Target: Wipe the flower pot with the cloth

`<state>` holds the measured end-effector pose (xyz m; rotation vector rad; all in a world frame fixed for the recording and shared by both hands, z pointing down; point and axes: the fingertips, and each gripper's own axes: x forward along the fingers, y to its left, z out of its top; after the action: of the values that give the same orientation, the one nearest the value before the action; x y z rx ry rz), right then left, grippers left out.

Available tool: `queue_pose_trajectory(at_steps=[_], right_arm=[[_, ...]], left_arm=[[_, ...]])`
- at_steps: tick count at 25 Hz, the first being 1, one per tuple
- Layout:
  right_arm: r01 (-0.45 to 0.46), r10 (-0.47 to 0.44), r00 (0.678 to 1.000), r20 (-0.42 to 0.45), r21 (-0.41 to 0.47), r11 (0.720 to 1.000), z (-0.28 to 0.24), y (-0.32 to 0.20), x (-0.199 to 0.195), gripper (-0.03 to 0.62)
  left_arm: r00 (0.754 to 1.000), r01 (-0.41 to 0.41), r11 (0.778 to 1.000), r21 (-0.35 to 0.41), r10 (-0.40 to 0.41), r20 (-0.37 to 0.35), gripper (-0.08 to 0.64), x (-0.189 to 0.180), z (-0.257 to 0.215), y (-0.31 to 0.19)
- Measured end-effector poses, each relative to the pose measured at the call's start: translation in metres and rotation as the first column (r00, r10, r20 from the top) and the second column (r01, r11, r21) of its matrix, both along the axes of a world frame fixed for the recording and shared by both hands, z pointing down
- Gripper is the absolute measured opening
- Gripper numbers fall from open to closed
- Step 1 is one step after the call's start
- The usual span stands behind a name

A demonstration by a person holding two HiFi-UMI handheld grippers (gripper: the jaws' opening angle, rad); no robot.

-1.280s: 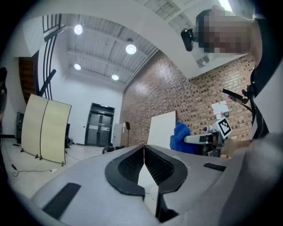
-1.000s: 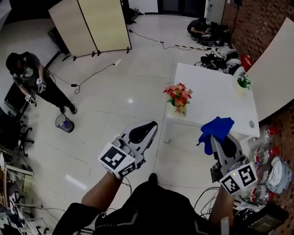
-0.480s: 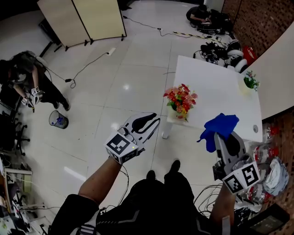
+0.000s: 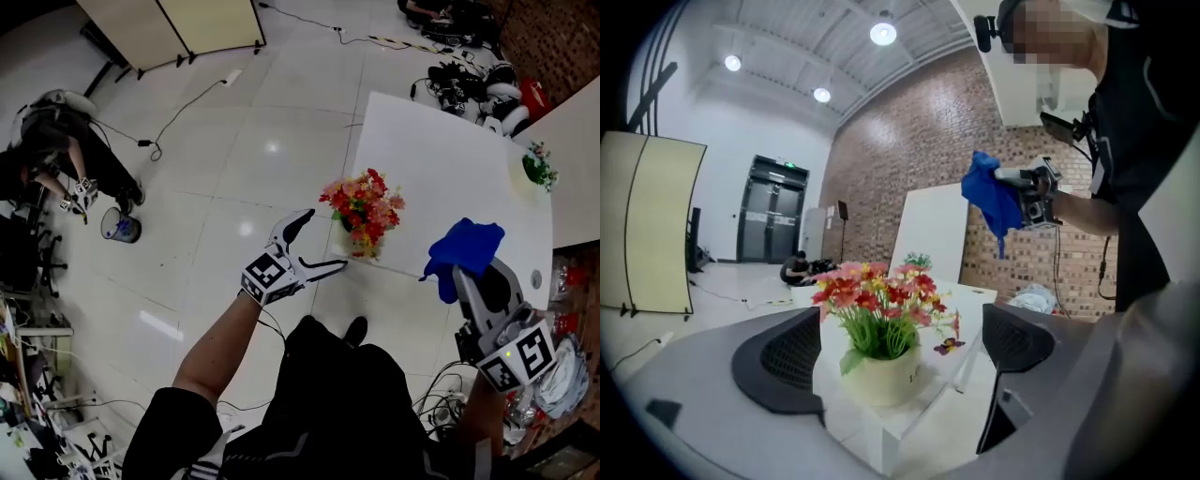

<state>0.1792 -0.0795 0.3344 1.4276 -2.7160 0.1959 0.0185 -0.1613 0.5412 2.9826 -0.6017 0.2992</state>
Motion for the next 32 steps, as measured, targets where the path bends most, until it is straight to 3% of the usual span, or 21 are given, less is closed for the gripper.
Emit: queue_pose_trajectory(at_steps=[7, 12, 19, 26, 32], right_arm=[[0.011, -0.009, 1.0, 0.021, -0.108, 0.994, 0.052, -0.038, 0.005, 0.066], [-0.006, 0.006, 1.0, 0.001, -0.117, 0.993, 0.085, -0.051, 0.01, 0.066], [-0.041, 0.041, 0.999, 0.003, -0.141, 0.989, 0.121, -0.061, 0.02, 0.066], [-0.033, 0.031, 0.999, -0.017, -0.124, 0.992, 0.125, -0.07, 0.022, 0.066], [-0.042, 0.042, 0.999, 0.001, -0.133, 0.99, 0.131, -0.076, 0.03, 0.066]], left_arm=[[0.995, -0.1, 0.995, 0.007, 0.1, 0.003, 0.577, 0.018, 0.067, -0.026], [0.987, -0.161, 0.987, -0.001, 0.161, -0.026, 0.595, 0.032, 0.109, -0.048], [0.957, -0.278, 0.96, 0.019, 0.278, -0.086, 0.595, 0.069, 0.126, -0.053], [0.95, -0.282, 0.958, 0.058, 0.287, -0.124, 0.595, 0.079, 0.124, -0.06], [0.942, -0.328, 0.94, 0.092, 0.332, -0.038, 0.595, 0.088, 0.138, -0.063]])
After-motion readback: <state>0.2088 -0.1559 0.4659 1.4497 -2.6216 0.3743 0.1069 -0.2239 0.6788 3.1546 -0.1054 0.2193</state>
